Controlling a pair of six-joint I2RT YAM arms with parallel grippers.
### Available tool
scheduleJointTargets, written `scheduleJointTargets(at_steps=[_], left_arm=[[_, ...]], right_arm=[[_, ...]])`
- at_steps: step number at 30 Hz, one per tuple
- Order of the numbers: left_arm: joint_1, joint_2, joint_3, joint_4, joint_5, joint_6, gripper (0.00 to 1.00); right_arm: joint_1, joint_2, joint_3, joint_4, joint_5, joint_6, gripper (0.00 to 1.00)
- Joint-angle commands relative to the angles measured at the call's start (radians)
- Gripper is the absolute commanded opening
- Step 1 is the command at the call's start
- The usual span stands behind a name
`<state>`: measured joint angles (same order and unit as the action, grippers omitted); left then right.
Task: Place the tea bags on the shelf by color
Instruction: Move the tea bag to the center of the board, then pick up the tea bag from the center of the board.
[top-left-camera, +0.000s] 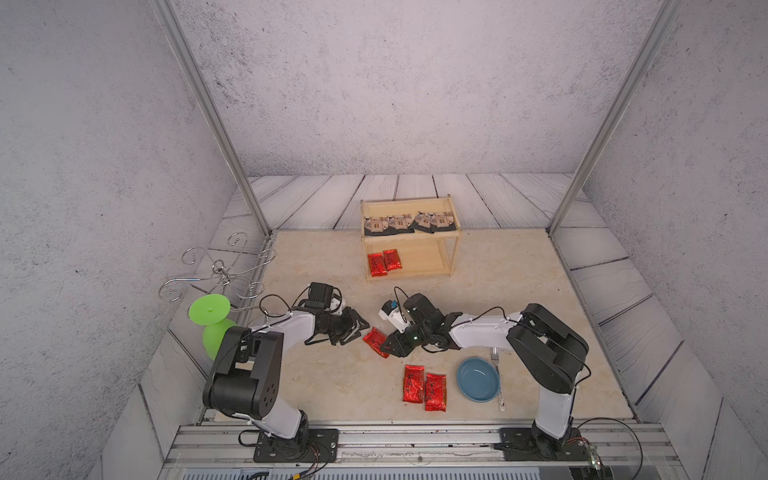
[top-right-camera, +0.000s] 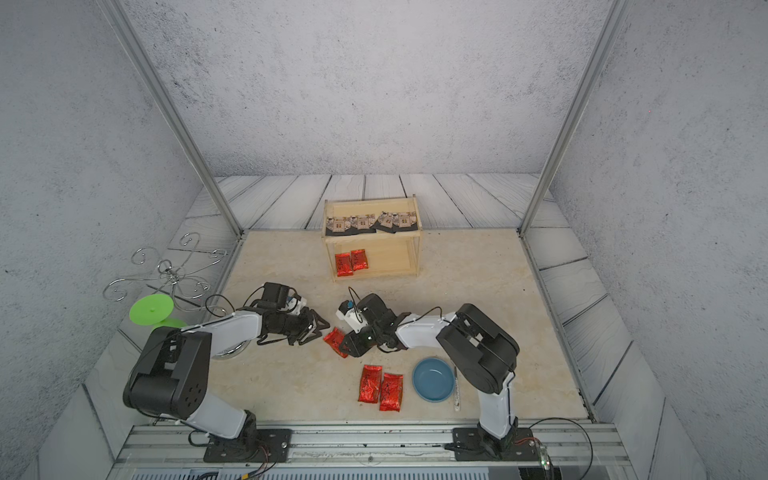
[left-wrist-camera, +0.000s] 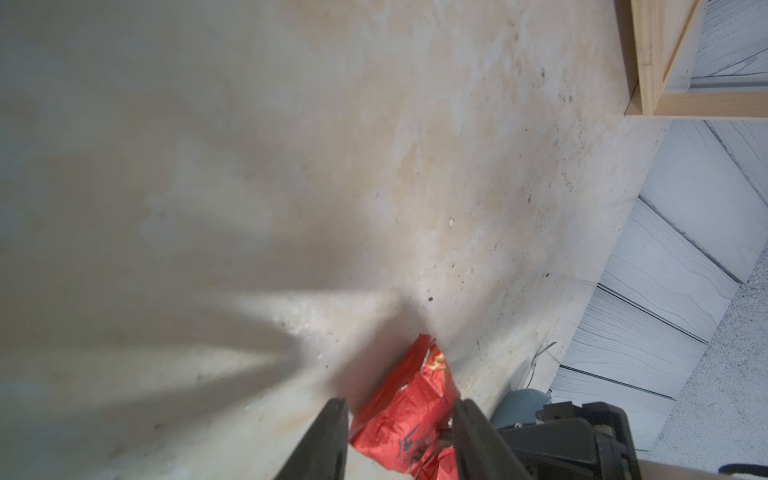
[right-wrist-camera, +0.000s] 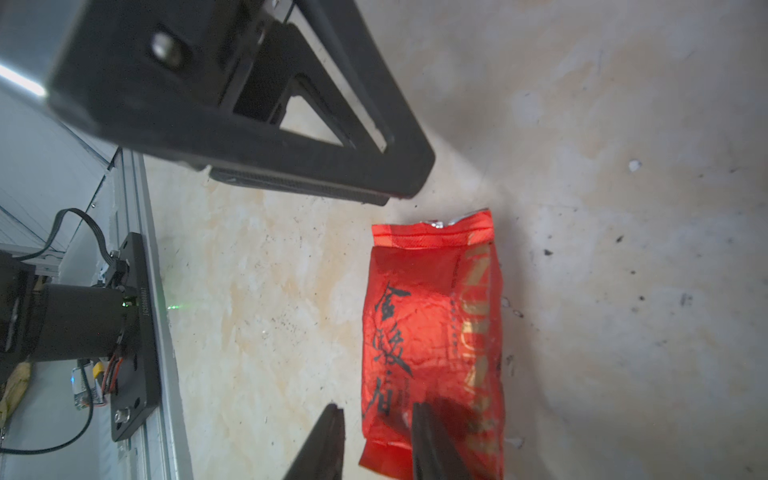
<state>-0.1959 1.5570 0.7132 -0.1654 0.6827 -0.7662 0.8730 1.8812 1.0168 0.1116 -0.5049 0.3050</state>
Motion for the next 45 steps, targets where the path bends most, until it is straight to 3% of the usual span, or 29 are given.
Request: scheduleJointTargets(at_steps=[1, 17, 26, 33, 45], left_arm=[[-0.014, 0.006, -0.021, 0.041, 0.016, -0.002, 0.46], [-0.023, -0.012, -0.052, -0.002, -0.023, 0.015, 0.43], [-0.059, -0.006, -0.06, 0.043, -0.014, 0.005, 0.34], [-0.062, -0.001, -0.052, 0.019, -0.027, 0.01, 0.18], [-0.065, 0.0, -0.056, -0.011, -0.051, 0.019, 0.16]], right_arm=[[-0.004, 0.015, -0.007, -0.003, 0.008, -0.006, 0.32], [-0.018, 0.015, -0.024, 0.009, -0.014, 0.011, 0.32], [-0.028, 0.021, -0.021, 0.018, -0.033, 0.017, 0.32], [-0.035, 0.021, -0.031, 0.028, -0.043, 0.022, 0.31], [-0.045, 0.024, -0.048, 0.051, -0.061, 0.034, 0.31]])
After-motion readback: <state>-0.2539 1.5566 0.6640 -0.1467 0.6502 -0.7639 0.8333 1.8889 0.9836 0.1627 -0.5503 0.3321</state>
